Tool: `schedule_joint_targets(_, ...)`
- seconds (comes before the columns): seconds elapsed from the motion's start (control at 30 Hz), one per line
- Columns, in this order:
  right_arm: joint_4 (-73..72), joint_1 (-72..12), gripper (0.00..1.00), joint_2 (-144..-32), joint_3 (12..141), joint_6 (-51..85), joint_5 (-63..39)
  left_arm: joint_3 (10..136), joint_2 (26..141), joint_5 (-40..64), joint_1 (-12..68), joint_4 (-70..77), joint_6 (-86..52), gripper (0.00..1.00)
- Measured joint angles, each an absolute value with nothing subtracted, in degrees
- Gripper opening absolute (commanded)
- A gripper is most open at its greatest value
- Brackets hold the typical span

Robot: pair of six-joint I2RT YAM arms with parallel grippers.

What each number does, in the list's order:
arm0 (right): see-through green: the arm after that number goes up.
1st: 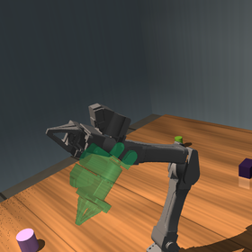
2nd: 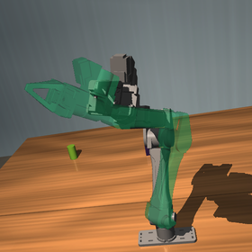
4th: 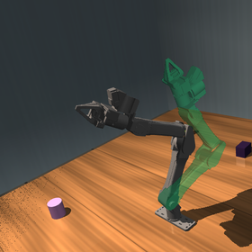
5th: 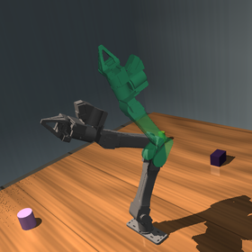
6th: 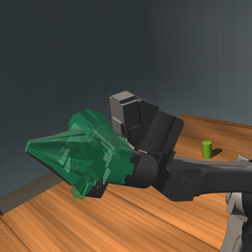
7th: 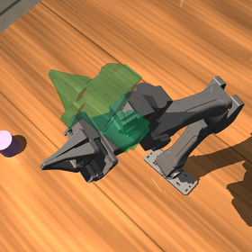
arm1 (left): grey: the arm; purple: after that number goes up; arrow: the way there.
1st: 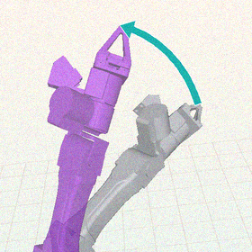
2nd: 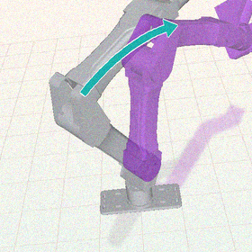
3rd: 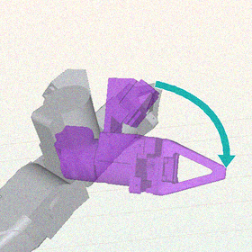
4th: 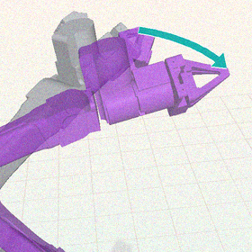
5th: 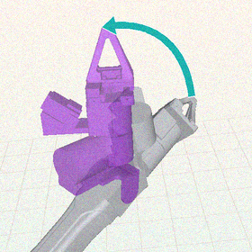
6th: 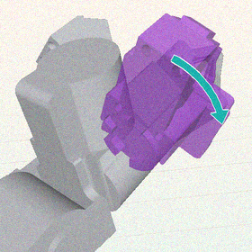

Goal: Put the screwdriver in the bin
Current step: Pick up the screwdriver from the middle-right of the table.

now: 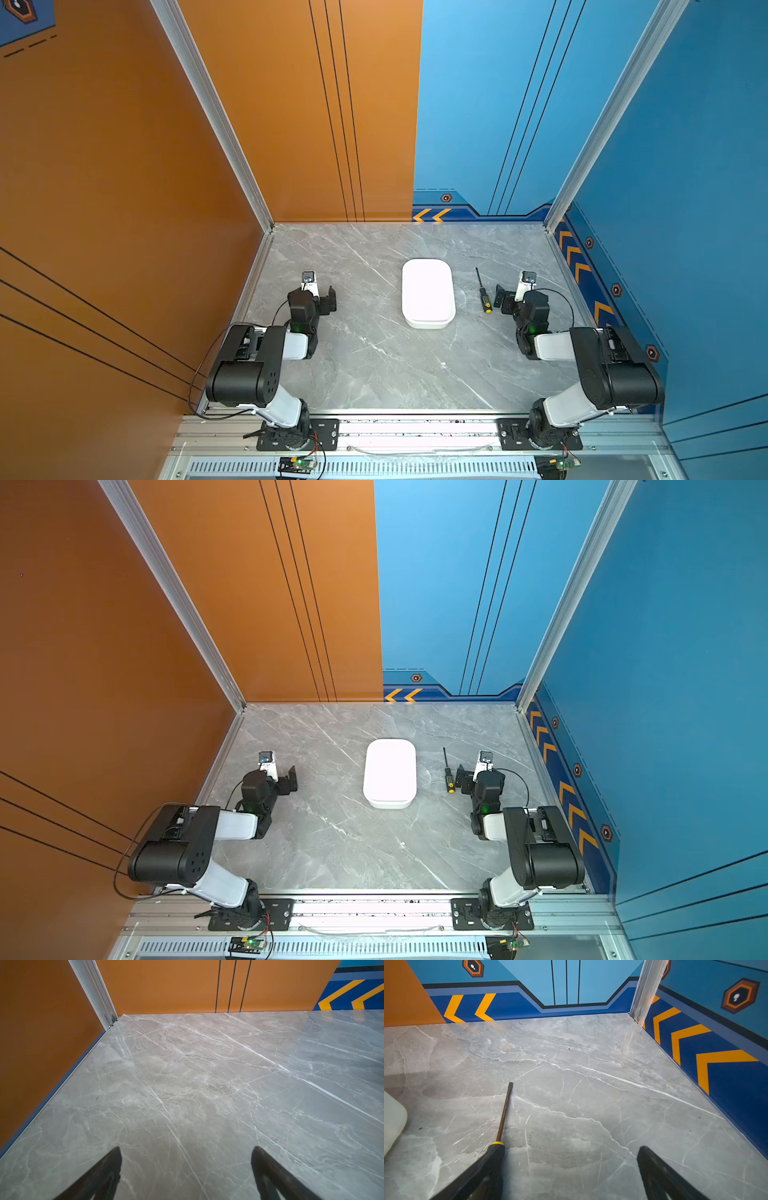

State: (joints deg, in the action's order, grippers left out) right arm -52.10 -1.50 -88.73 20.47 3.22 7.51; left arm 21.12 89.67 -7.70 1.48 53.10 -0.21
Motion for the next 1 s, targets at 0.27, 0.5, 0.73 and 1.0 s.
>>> schedule_joint_targets(0.27,-52.1,-1.1,0.82,-88.7,20.5,3.3,6.2,21.1,89.5,-7.8,1.6,53.1,-0.2,0.98)
schedule_joint_targets(0.5,-40.4,1.2,0.84,-83.6,24.9,4.5,2.0,22.1,79.5,-8.0,2.1,44.6,0.5,0.98)
schedule_joint_targets(0.73,-11.2,-1.0,0.88,-77.1,48.1,4.5,-2.5,32.5,70.3,-3.8,3.4,27.9,-3.6,0.98)
schedule_joint_targets(1.0,15.9,-6.7,0.89,-83.3,62.8,4.9,-4.6,35.7,70.8,6.4,7.2,17.1,-15.7,0.98)
